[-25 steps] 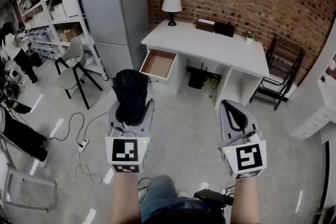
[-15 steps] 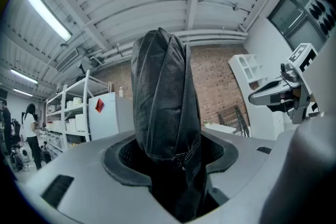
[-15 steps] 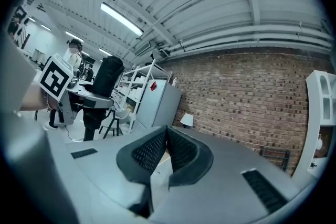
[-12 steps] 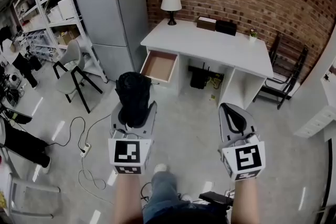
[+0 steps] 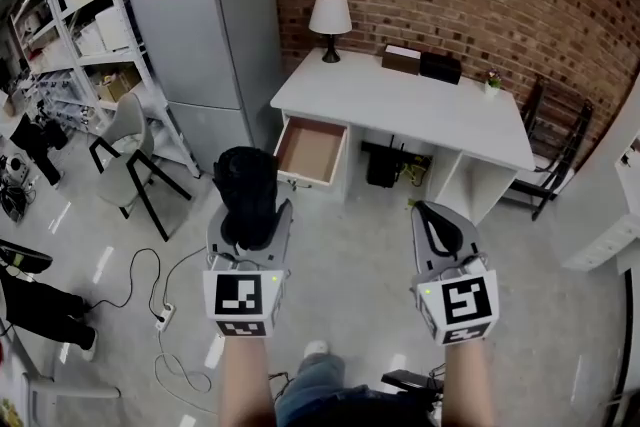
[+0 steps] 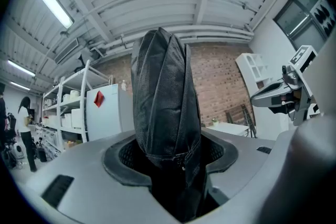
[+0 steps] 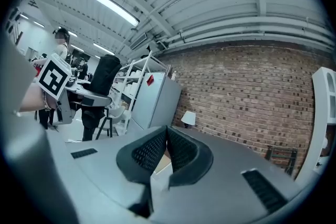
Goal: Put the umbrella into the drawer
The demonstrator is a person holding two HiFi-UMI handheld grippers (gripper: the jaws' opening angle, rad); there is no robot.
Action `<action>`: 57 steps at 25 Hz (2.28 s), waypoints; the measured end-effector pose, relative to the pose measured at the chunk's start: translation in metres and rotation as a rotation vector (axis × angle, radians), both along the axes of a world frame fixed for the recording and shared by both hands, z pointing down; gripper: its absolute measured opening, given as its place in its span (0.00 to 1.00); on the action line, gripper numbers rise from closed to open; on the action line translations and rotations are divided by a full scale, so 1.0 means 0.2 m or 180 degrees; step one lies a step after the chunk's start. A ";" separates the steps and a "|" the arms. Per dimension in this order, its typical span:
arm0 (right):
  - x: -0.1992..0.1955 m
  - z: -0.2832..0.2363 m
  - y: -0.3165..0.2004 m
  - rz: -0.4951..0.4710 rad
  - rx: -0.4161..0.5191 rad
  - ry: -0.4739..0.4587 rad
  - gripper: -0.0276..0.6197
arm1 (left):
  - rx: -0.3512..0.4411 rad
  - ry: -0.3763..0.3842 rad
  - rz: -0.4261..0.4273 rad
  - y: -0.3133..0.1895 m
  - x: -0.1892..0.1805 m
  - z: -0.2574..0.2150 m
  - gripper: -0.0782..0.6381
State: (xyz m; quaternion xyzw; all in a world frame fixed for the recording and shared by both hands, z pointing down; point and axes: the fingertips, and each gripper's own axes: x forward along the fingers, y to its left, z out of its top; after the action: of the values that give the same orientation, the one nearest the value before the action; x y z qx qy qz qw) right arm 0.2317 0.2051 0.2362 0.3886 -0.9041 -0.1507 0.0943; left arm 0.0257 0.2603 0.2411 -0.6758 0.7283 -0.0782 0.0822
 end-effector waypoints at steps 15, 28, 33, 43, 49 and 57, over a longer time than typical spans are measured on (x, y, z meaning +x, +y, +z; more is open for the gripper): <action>-0.56 0.03 -0.46 0.0217 -0.0049 0.0099 0.04 | -0.0004 0.0169 0.0068 -0.42 -0.71 0.04 0.45; -0.70 -0.03 -0.74 0.0183 0.0094 0.0163 0.04 | 0.0097 0.0051 -0.0009 -0.65 -0.83 0.02 0.45; -0.72 0.03 -0.86 0.0201 0.0009 0.0080 0.04 | 0.0140 -0.0015 0.0034 -0.75 -0.84 0.02 0.45; -0.83 0.12 -1.31 0.0233 -0.0149 -0.0053 0.04 | 0.0112 -0.0054 0.0000 -1.19 -0.98 0.05 0.45; -0.92 0.14 -1.67 0.0252 -0.0234 -0.0087 0.04 | 0.0052 -0.0082 0.0022 -1.56 -1.06 0.04 0.45; -1.00 0.19 -2.10 0.0293 -0.0391 -0.0118 0.04 | -0.0022 -0.0121 0.0089 -2.01 -1.13 0.04 0.45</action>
State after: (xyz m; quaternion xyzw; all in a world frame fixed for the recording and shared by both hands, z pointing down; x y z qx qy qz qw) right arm 0.0324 -0.2150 0.2746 0.4259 -0.8944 -0.0832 0.1080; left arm -0.2012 -0.1421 0.2490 -0.6846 0.7168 -0.0924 0.0947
